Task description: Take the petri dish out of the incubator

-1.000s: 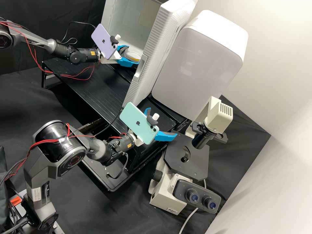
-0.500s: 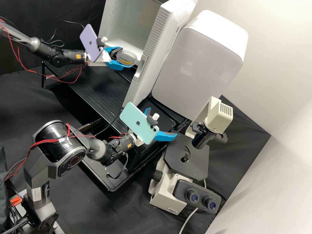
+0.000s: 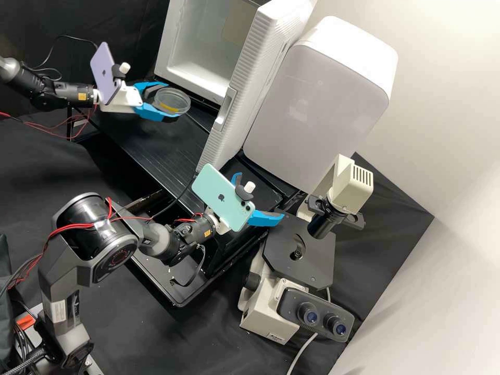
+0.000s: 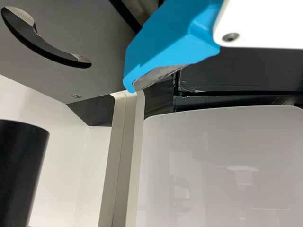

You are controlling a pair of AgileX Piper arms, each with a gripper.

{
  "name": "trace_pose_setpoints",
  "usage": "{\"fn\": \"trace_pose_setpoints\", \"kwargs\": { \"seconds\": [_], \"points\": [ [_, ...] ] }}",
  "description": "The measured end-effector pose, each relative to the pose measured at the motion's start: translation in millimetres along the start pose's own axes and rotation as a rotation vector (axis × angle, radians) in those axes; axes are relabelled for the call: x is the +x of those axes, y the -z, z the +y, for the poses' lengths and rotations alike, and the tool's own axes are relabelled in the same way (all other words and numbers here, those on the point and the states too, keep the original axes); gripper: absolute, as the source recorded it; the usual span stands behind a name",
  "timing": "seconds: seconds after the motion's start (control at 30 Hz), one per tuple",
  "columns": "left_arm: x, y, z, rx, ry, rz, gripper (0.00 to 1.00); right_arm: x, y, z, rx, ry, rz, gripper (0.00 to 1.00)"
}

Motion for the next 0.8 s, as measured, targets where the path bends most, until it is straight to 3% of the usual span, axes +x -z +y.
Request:
{"fn": "trace_pose_setpoints", "kwargs": {
  "seconds": [0.4,0.6,0.8],
  "points": [
    [-40,-6,-26.7,-0.040,0.061,-0.065,0.00,0,0,0,0.000,0.000,0.000,1.00],
    [-53,-10,-30.5,-0.047,0.042,-0.088,0.00,0,0,0,0.000,0.000,0.000,1.00],
    [-53,-13,-35.2,-0.050,0.057,-0.097,0.00,0,0,0,0.000,0.000,0.000,1.00]
  ]
}}
